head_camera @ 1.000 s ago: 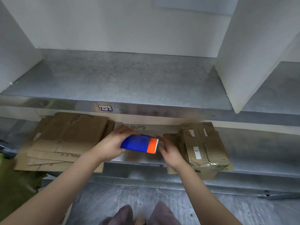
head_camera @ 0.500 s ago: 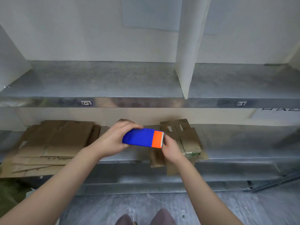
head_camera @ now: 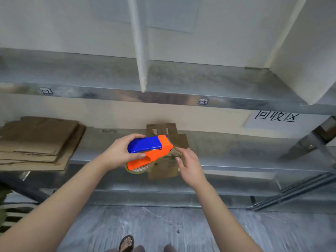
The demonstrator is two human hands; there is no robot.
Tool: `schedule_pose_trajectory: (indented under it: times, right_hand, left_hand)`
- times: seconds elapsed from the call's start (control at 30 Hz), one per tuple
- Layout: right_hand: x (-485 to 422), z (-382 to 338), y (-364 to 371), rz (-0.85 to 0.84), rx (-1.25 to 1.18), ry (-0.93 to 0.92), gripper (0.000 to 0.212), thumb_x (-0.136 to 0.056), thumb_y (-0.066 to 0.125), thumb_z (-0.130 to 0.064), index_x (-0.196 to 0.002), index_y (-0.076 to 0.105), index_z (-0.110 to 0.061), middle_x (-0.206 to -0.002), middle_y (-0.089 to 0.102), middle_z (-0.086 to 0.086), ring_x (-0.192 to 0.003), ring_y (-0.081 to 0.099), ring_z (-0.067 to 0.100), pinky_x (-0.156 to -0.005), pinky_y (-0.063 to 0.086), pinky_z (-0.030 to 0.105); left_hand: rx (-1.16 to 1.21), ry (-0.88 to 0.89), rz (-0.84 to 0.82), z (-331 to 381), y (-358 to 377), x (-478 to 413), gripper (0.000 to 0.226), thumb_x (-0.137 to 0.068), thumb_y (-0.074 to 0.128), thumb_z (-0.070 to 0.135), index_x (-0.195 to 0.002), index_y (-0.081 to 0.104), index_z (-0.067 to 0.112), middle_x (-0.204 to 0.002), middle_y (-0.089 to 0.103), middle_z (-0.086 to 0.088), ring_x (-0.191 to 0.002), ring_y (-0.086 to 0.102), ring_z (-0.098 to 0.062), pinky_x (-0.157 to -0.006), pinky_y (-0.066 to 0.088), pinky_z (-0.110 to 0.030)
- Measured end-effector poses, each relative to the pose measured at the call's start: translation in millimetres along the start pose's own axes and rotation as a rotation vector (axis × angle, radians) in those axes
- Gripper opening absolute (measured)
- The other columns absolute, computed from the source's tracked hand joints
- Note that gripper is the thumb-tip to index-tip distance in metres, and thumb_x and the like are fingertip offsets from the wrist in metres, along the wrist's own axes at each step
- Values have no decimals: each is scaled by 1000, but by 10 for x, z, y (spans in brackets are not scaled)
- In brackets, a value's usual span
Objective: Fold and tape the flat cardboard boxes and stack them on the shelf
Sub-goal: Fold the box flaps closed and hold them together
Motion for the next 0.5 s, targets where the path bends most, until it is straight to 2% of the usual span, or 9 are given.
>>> schedule_pose_trajectory:
  times: [0.1, 0.2, 0.27, 0.37, 0.5]
  right_hand:
    - [91, 107, -88, -39, -9, 12, 39, -100, 51, -18, -139, 50, -15, -141, 51, 3, -143, 29, 27, -114, 20, 27]
    - [112, 134, -149, -57, -10, -4, 41, -99, 54, -19, -139, 50, -15, -141, 52, 3, -141, 32, 26, -114, 23, 29]
    - [98, 135, -170, -57, -18, -5, 41, -98, 54, -19, -139, 50, -15, -140, 53, 3, -140, 33, 26, -115, 25, 31]
    - [63, 147, -140, -77, -21, -3, 43, -97, 56, -22, -140, 49, -18, -139, 53, 2, -138, 36, 26, -114, 29, 37]
    - [30, 155, 25, -178, -51, 16, 64, -85, 72, -32, -142, 44, -24, -144, 48, -5, -144, 26, 20, -117, 25, 35]
  left_hand:
    - [41, -50, 5, 73, 98, 24, 67, -69, 72, 51, -130, 53, 33, -124, 57, 18, -108, 53, 7, -84, 39, -6]
    - [16, -67, 0, 134, 162, 29, 67, -69, 71, 53, -130, 53, 33, -125, 57, 18, -110, 54, 1, -89, 42, -14]
    - [4, -74, -1, 148, 177, 13, 64, -72, 75, 49, -130, 53, 33, -126, 56, 16, -111, 54, -3, -93, 44, -22]
    - [-23, -67, -1, 170, 172, -31, 58, -78, 78, 38, -130, 53, 32, -127, 57, 15, -112, 54, -4, -95, 44, -25]
    - [-41, -57, -15, 220, 121, -92, 61, -75, 76, 43, -130, 52, 33, -126, 56, 17, -111, 54, -2, -93, 45, -24]
Point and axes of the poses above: each hand's wrist, its own x-axis away from the middle knuckle, its own y-axis out of the palm, z = x × y, the point moved 9 cm from there along -x, towards the middle knuckle
